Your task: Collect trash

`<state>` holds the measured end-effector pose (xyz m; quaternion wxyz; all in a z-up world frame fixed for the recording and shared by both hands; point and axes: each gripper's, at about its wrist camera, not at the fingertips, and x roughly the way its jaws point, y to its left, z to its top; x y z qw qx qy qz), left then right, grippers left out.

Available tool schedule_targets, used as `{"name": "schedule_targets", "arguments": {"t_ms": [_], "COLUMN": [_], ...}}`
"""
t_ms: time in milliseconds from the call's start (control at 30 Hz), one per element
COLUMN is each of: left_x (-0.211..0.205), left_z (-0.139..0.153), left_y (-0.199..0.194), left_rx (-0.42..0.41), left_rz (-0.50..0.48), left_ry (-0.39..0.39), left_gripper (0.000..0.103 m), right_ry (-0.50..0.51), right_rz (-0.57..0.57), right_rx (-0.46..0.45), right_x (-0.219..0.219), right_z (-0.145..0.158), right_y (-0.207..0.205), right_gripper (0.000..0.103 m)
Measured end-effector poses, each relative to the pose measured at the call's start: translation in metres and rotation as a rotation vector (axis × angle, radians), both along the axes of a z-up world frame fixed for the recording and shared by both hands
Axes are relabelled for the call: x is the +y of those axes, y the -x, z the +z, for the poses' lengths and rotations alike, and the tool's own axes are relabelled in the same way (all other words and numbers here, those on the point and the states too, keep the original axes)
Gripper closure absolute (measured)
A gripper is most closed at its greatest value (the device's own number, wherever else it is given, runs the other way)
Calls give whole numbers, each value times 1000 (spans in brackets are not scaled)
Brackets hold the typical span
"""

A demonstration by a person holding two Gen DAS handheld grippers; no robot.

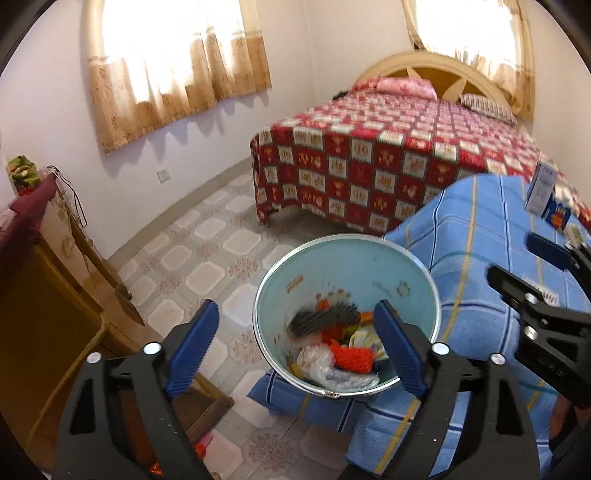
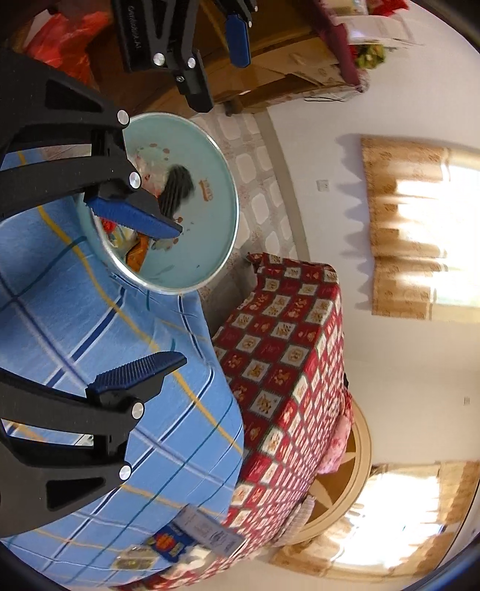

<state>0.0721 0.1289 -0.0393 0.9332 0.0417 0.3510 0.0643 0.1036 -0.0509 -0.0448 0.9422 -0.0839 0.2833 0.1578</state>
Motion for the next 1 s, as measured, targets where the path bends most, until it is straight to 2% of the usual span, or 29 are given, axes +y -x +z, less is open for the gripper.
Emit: {"name": "schedule_targets", "arguments": {"t_ms": [133, 400, 667, 1000], "left_x": [-6, -14, -17, -23], "left_z": [20, 51, 57, 57], "left_y": [14, 34, 40, 45], "left_rx": [-62, -156, -172, -175], "left_rz": [-3, -7, -12, -19], "left_ry": [9, 5, 4, -5], "left_gripper": [12, 7, 6, 6], "right_ry": [-26, -40, -45, -50], "right_rz": [-46, -97, -128, -136], "right_rx": [-65, -177, -207, -208], "right_x": [-17, -36, -54, -58], "right_z": [15, 41, 58, 60], "right_y": [25, 60, 71, 78], "right_gripper": [32, 28, 26, 24]}}
